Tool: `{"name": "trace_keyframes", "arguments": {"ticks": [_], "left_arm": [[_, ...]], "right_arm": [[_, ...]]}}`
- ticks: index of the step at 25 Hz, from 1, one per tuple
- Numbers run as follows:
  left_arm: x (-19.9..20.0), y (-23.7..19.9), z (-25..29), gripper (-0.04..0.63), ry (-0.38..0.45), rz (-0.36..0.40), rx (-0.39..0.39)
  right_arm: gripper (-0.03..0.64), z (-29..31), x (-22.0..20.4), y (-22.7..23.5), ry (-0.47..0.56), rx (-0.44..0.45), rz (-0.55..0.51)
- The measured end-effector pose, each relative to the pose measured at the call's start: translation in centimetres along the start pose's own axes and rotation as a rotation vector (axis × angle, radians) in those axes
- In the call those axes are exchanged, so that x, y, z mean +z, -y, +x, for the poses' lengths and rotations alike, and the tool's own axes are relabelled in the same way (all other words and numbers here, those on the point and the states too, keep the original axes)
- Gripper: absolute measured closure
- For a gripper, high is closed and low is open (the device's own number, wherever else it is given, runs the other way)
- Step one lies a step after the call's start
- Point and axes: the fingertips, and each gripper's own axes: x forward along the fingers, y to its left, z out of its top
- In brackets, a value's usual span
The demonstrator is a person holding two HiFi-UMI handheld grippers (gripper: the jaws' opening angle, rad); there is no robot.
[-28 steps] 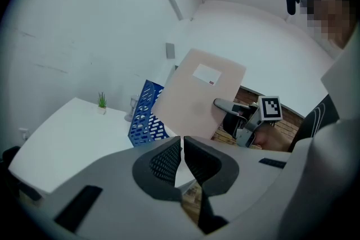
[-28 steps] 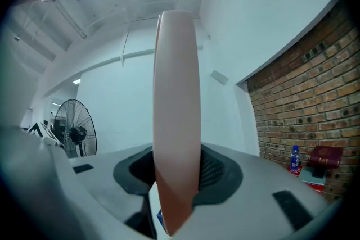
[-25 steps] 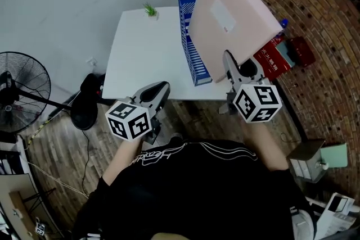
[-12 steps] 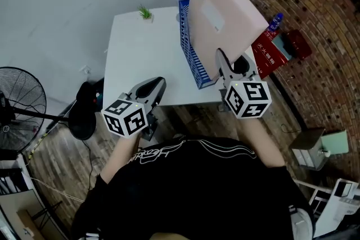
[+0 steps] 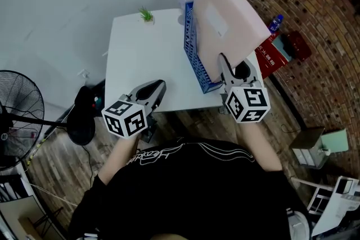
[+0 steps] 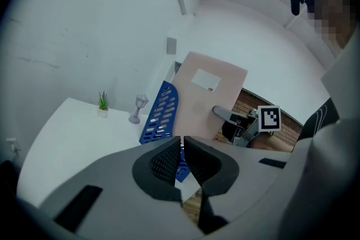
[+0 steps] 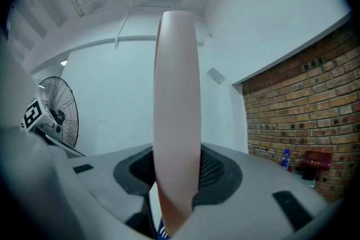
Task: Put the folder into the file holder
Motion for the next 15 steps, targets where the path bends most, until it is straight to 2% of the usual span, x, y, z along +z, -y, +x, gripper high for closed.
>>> {"name": "trace_keyframes", "arguments": {"ticks": [15], "left_arm": [[-0.3, -1.8, 0.7, 0.554, -0.046, 0.007, -0.022]], "right_arm": [[0.456, 0.8, -3.5, 0.6, -0.039, -0.039, -0.014]]}}
